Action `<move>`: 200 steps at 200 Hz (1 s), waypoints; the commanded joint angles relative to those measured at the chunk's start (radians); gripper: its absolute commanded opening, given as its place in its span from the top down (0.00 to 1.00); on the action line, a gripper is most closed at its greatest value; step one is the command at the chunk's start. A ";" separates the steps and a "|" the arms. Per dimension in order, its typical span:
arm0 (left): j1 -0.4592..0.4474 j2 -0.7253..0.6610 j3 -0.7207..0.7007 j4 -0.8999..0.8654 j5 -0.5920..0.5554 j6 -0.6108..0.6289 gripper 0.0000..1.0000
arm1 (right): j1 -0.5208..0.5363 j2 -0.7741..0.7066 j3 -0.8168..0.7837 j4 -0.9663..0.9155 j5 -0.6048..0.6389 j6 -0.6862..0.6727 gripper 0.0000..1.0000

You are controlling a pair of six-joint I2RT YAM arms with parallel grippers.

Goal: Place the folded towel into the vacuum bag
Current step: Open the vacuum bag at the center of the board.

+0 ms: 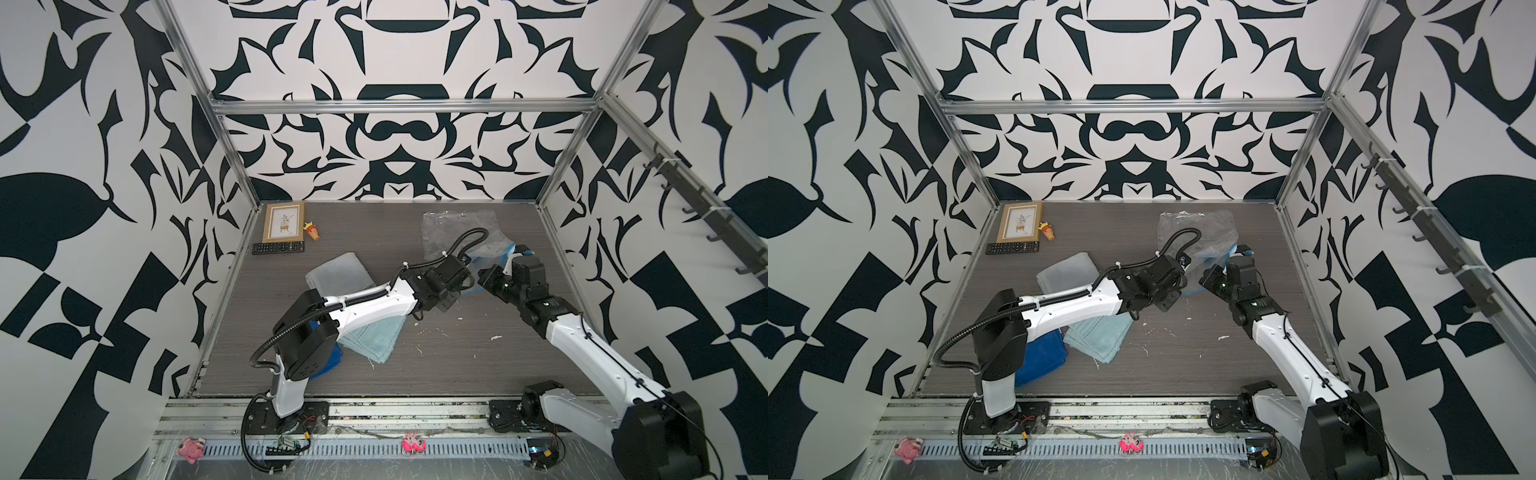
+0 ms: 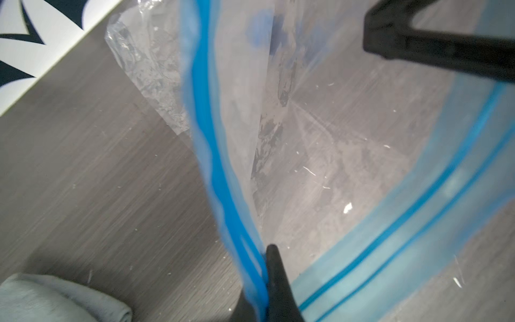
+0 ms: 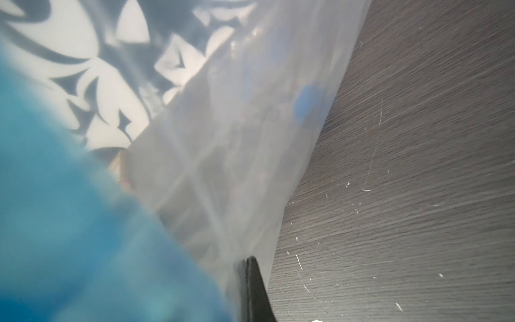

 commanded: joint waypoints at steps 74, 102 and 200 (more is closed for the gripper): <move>-0.111 -0.107 -0.156 0.413 -0.347 0.315 1.00 | 0.013 0.008 0.043 0.003 0.043 0.017 1.00; -0.111 -0.107 -0.183 0.437 -0.414 0.309 1.00 | 0.012 0.007 0.044 -0.011 0.066 0.021 1.00; -0.054 -0.061 -0.179 0.376 -0.356 0.176 1.00 | 0.012 0.034 0.071 -0.092 0.140 0.033 0.58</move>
